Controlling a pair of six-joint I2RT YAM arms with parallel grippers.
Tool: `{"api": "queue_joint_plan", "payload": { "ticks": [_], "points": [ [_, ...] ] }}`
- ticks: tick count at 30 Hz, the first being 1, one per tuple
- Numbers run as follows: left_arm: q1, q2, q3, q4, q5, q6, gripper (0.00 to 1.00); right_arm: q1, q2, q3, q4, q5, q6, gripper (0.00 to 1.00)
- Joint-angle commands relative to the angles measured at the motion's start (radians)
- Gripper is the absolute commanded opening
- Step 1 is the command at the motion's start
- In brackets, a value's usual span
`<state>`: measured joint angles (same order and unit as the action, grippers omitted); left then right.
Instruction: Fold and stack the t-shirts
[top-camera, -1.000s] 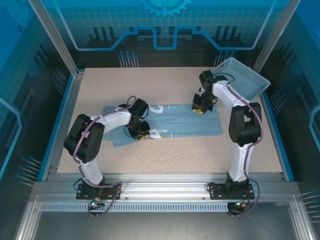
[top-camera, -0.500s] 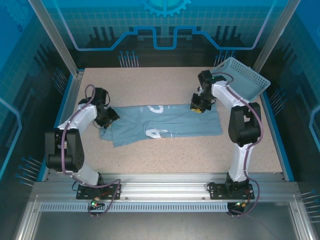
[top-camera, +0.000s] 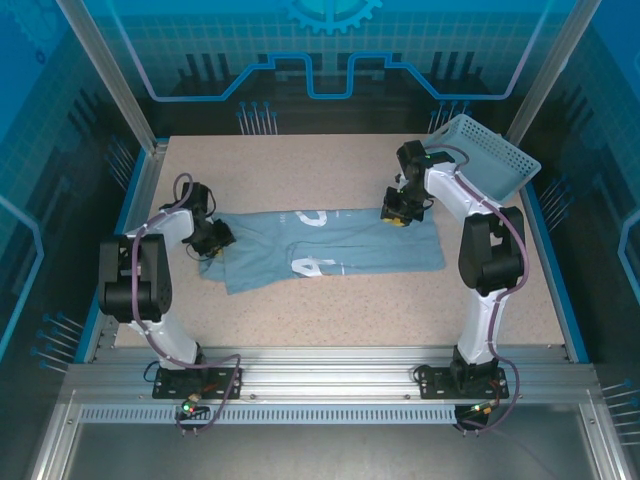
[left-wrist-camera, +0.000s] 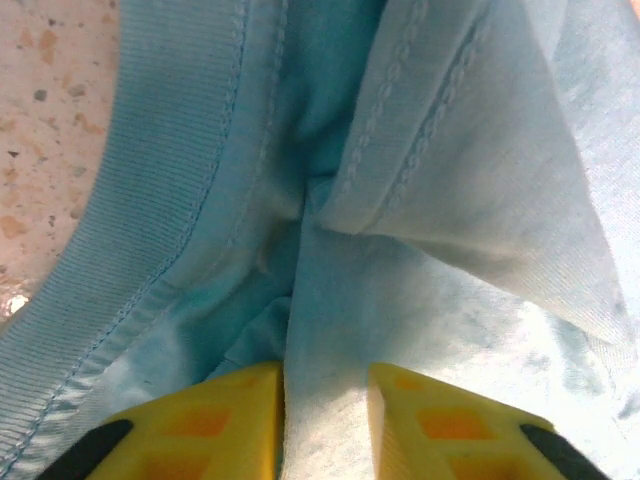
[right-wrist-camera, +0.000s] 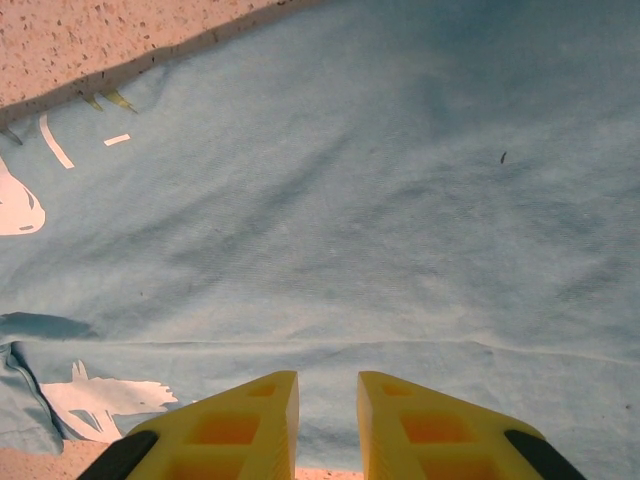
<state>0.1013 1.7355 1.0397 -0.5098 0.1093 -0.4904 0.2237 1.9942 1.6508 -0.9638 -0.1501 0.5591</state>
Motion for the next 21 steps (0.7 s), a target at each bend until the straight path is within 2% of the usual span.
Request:
{"api": "queue_joint_plan", "payload": {
  "ticks": [1,5,10,12,21],
  "points": [
    [0.006,-0.020,-0.010,0.003,0.022,0.013,0.20,0.006,-0.032,-0.003,-0.006,-0.020,-0.004,0.24],
    [0.006,-0.060,-0.007,-0.027,0.003,0.025,0.17,0.006,-0.033,-0.005,-0.003,-0.024,-0.002,0.24],
    [0.006,-0.081,-0.008,-0.057,0.011,0.035,0.03,0.008,-0.027,-0.012,0.003,-0.029,0.001,0.23],
    [0.005,-0.098,-0.008,-0.075,0.011,0.031,0.01,0.008,-0.027,-0.011,0.006,-0.031,0.001,0.23],
    [0.001,-0.153,-0.030,-0.116,0.021,0.009,0.06,0.013,-0.021,-0.017,0.016,-0.037,0.001,0.23]
  ]
}}
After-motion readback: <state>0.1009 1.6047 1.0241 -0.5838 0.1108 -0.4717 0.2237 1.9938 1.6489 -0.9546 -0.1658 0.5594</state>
